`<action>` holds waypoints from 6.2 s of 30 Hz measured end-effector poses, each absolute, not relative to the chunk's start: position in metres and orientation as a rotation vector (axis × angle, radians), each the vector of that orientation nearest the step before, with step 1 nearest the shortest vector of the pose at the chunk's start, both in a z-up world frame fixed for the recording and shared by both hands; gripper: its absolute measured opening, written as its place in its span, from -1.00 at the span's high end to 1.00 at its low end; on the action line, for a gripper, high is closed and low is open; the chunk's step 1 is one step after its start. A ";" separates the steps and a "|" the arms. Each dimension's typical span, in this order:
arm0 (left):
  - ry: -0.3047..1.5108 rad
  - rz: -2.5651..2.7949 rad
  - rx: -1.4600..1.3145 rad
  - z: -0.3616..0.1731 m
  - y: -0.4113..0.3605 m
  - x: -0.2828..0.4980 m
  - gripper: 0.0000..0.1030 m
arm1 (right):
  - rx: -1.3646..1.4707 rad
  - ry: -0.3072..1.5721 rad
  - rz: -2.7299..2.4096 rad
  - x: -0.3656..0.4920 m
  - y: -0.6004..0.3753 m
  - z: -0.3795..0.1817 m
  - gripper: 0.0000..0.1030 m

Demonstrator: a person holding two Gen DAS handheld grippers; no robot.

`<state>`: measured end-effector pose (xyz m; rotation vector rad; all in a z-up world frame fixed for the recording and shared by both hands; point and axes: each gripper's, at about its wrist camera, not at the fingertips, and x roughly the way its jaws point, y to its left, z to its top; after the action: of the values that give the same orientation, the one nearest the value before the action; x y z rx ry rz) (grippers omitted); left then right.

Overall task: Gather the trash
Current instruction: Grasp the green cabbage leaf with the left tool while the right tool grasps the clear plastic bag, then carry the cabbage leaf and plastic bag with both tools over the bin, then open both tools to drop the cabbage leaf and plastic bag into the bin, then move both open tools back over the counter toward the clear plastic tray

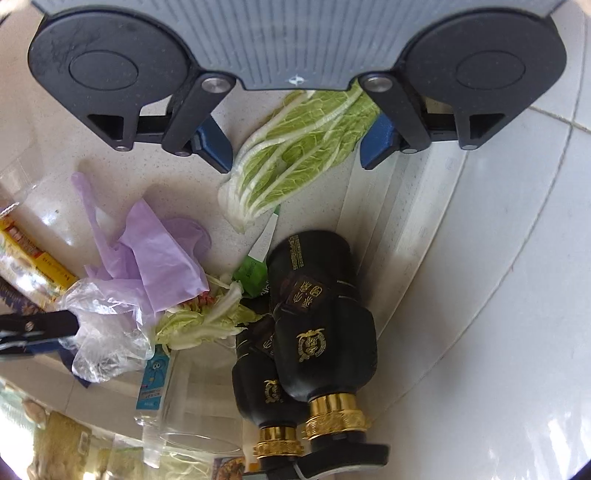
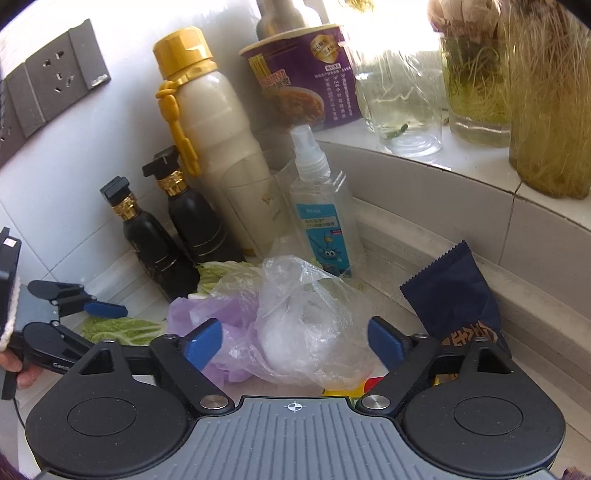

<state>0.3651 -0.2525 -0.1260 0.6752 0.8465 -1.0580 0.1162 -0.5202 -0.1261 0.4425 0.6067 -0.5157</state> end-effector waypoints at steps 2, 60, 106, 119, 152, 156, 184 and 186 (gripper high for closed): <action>0.883 -1.074 0.631 -0.124 -0.249 0.371 -0.06 | 0.457 0.611 -0.516 0.118 -0.522 -0.129 -0.28; 0.846 -0.798 0.426 -0.008 -0.146 0.203 0.82 | 0.364 0.560 -0.383 0.048 -0.355 -0.037 0.80; 1.031 -0.343 -0.257 -0.095 0.114 0.119 0.82 | 0.238 0.888 -0.015 0.085 -0.109 -0.126 0.80; 1.043 -0.193 -0.361 -0.173 0.149 0.164 0.81 | -0.001 1.043 0.101 0.163 -0.046 -0.184 0.80; 1.215 -0.118 -0.202 -0.256 0.141 0.230 -0.07 | -0.305 1.265 0.195 0.216 0.001 -0.280 -0.02; 1.214 -0.117 -0.189 -0.250 0.135 0.236 -0.12 | -0.303 1.256 0.199 0.213 0.005 -0.274 -0.02; 1.130 -0.166 -0.136 -0.160 0.150 0.176 -0.89 | -0.252 1.068 0.208 0.145 0.003 -0.187 -0.41; 1.123 -0.160 -0.126 -0.154 0.146 0.171 -0.93 | -0.241 1.043 0.197 0.137 0.000 -0.177 -0.46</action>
<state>0.1710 0.1461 -0.1539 -0.1261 1.1226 -0.1598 0.1372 0.0000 -0.1770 -0.2412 1.0431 0.1969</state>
